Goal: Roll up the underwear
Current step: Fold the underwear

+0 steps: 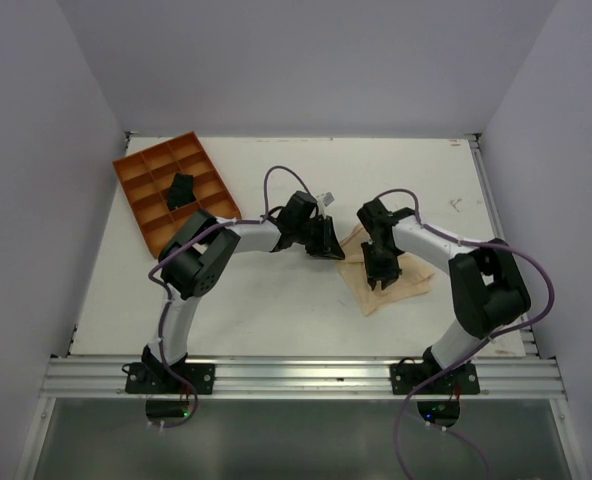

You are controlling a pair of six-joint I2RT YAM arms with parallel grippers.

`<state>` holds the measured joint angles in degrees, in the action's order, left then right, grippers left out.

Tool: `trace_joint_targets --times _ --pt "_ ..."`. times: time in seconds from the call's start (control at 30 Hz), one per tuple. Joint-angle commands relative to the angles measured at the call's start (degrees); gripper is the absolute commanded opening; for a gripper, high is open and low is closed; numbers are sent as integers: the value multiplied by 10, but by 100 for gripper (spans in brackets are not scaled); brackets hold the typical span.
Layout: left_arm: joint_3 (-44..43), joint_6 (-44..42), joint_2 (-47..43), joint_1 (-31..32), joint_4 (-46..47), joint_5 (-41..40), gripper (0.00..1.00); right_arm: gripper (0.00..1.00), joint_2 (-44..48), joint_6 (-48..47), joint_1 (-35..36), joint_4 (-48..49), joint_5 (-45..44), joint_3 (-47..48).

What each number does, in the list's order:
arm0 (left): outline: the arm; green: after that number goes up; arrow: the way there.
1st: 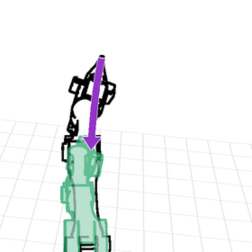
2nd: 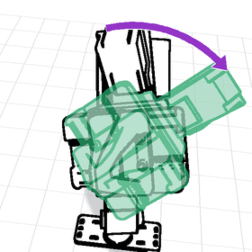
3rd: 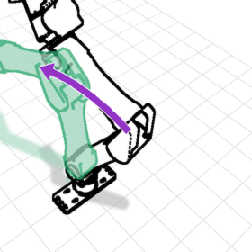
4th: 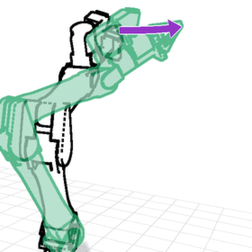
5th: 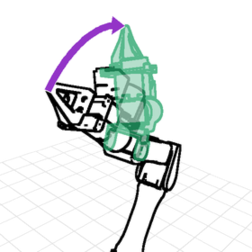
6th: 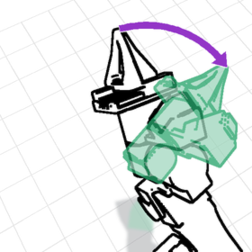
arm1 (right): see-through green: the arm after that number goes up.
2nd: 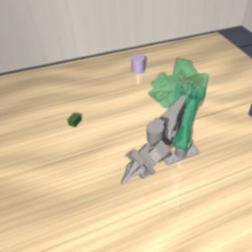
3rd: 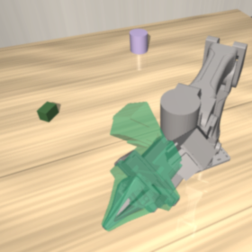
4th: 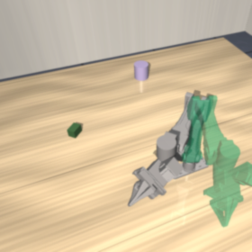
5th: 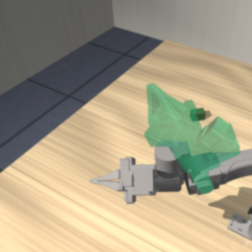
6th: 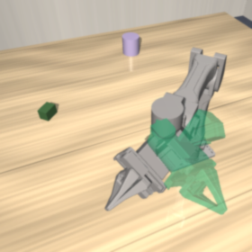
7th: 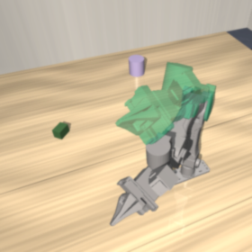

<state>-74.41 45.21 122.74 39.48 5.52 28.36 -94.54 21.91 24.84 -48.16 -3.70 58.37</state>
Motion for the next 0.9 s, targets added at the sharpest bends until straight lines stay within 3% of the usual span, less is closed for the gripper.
trace_joint_targets --times 0.0,0.13,0.23,0.37,0.6,0.87 --pt "-1 -28 18 -9 -11 -20 19 32 -8 -13 0 14 -11 7" --pt "-4 -30 23 -11 -14 -18 19 30 -19 -16 0 19 -13 2" --pt "-6 -32 25 -13 -15 -18 19 21 -25 -18 0 17 -12 6" --pt "-9 -33 27 -16 -16 -18 19 1 -16 -23 0 -1 -8 22" --pt "-20 -39 36 -20 -26 -18 19 0 18 -38 0 -50 -3 59" --pt "-22 -41 43 -23 -27 -18 19 0 52 -49 1 -78 73 73"
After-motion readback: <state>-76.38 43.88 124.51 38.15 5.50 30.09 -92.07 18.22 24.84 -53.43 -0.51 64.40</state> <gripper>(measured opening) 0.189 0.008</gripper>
